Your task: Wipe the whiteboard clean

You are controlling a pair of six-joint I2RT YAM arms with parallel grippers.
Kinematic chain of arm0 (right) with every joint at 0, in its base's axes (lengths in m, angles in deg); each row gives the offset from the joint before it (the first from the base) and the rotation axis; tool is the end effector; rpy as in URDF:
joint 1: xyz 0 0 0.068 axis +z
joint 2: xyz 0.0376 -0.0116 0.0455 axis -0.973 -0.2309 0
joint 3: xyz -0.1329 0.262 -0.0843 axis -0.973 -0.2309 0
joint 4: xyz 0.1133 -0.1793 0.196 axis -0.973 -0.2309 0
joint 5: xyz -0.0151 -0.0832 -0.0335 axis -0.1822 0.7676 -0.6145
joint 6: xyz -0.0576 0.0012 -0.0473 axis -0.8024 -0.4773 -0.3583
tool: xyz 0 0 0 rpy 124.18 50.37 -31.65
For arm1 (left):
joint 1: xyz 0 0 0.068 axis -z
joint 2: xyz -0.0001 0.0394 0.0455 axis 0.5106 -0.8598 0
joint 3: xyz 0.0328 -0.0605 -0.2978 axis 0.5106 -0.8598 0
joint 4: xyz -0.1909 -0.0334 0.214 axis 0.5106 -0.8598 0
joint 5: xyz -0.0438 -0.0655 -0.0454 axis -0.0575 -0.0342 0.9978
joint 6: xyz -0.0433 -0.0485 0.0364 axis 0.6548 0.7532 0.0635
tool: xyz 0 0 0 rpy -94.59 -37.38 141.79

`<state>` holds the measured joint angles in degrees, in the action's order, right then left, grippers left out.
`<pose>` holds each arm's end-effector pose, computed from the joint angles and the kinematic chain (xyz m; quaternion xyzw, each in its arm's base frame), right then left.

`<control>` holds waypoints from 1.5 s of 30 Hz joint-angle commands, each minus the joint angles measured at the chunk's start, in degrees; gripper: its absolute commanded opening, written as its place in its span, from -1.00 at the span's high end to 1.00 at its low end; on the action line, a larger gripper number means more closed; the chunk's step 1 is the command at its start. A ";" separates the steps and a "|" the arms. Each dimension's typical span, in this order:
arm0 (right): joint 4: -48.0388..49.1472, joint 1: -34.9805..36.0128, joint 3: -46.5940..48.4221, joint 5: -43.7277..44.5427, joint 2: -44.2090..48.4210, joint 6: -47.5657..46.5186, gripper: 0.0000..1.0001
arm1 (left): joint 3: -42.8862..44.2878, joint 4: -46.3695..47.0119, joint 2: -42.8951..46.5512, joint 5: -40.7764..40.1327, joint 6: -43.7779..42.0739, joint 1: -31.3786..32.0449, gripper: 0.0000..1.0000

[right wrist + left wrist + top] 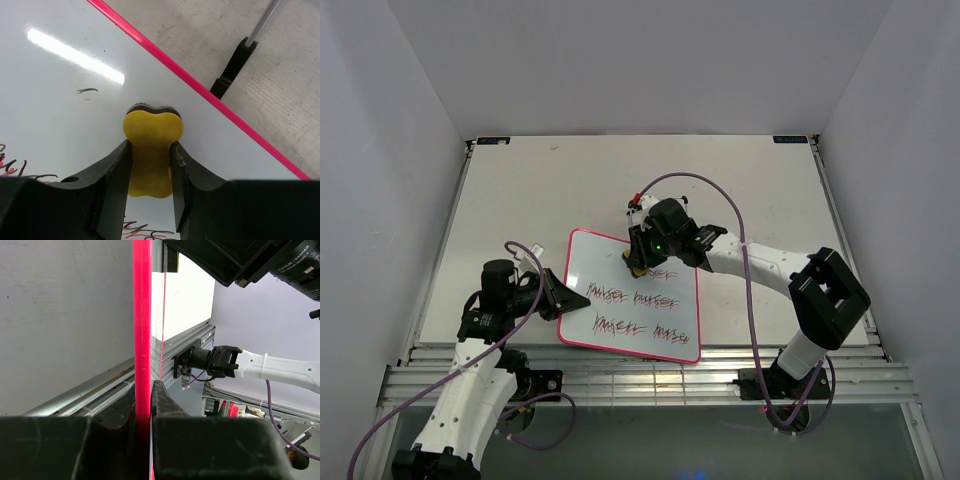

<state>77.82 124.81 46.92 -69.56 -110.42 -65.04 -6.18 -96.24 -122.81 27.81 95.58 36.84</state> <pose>0.2703 0.3127 0.2351 -0.2560 0.8595 0.2836 0.3397 0.1340 -0.0598 0.2057 -0.1217 0.8453 -0.4839 0.1910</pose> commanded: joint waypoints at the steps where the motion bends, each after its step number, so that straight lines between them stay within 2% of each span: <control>1: -4.83 0.88 0.28 0.15 -2.53 -0.38 0.49 | 1.75 1.21 0.71 -1.50 -3.47 0.46 1.00; 5: -5.88 3.16 6.61 -1.08 -3.84 -0.20 0.50 | 1.75 1.21 0.54 -1.42 -3.47 0.46 1.00; 15: -12.74 8.00 26.11 -0.02 -14.38 -1.52 0.51 | 1.67 1.30 0.45 -1.15 -3.56 0.46 1.00; 19: -13.18 8.09 28.68 0.76 -15.71 -0.99 0.51 | 1.67 1.30 0.45 -1.06 -3.73 0.46 1.00; 24: -12.92 5.72 23.51 2.08 -13.96 0.24 0.51 | 1.75 1.21 0.80 -1.06 -3.64 0.46 1.00; 28: -11.44 2.39 15.43 2.17 -10.71 0.94 0.52 | 1.84 1.30 0.98 -1.68 -3.38 0.46 1.00; 32: -6.51 -0.61 2.89 0.42 -5.80 2.26 0.53 | 2.02 0.95 1.33 -2.64 -3.20 0.46 1.00; 39: -0.88 -5.88 -10.14 -0.46 -0.69 4.63 0.55 | 2.11 0.42 1.77 -3.26 -3.12 0.46 1.00; 45: 0.43 -4.92 -9.11 -2.40 0.54 6.74 0.59 | 2.11 0.42 2.03 -3.35 -3.12 0.46 1.00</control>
<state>82.83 118.45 39.64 -71.74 -108.63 -59.24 -6.18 -96.17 -121.85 26.91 96.26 36.84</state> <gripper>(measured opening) 0.394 0.181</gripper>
